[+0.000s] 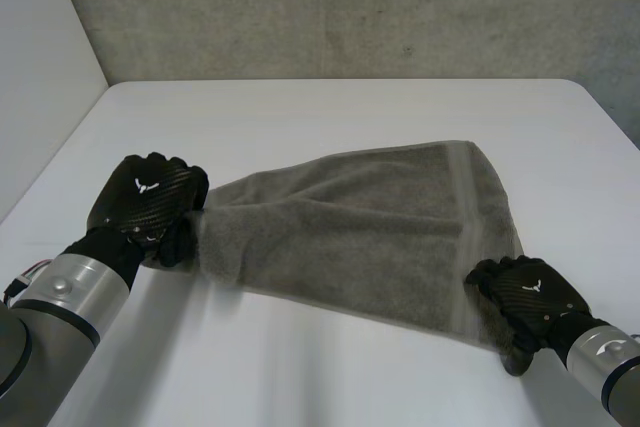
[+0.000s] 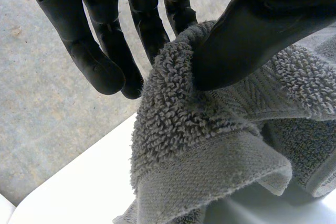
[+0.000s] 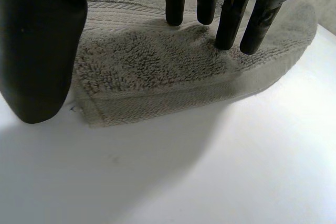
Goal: Fold the towel.
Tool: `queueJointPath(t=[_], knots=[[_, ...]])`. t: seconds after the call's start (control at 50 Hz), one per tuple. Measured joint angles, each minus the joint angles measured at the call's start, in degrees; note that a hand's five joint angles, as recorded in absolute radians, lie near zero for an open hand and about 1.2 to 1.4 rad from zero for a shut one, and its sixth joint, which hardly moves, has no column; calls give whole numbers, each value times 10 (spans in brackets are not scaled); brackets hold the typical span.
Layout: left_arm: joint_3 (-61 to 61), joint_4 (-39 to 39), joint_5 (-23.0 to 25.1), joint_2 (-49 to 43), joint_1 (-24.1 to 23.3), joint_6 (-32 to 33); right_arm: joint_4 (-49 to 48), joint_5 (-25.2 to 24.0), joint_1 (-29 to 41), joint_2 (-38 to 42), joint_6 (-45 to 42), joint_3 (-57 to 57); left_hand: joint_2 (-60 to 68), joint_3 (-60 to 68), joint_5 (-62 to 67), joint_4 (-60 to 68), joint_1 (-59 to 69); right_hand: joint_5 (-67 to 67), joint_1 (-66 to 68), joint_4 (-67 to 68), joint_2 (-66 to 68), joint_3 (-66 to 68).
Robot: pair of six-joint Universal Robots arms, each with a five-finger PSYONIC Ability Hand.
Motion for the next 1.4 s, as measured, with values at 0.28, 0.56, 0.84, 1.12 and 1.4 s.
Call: queueJointPath(t=[0.28, 0.56, 0.84, 1.12, 1.4], knots=[[0, 2, 0, -1, 0, 0, -13, 1, 3, 3, 1, -12, 0, 0, 0, 0, 0, 32, 30, 30, 29, 16], [-1, 2, 7, -2, -1, 1, -14, 2, 5, 21, 4, -42, 0, 0, 0, 0, 0, 58, 67, 74, 60, 56], [0, 2, 8, -1, -1, 1, -14, 5, 5, 40, 7, -62, 0, 0, 0, 0, 0, 83, 127, 129, 129, 116], [5, 2, 8, -2, 0, 1, -13, 8, 6, 40, 10, -84, 0, 0, 0, 0, 0, 234, 241, 245, 250, 233], [31, 1, 8, -21, 12, 2, -7, 14, 34, 43, 9, -125, 0, 0, 0, 0, 0, 548, 557, 552, 562, 537]])
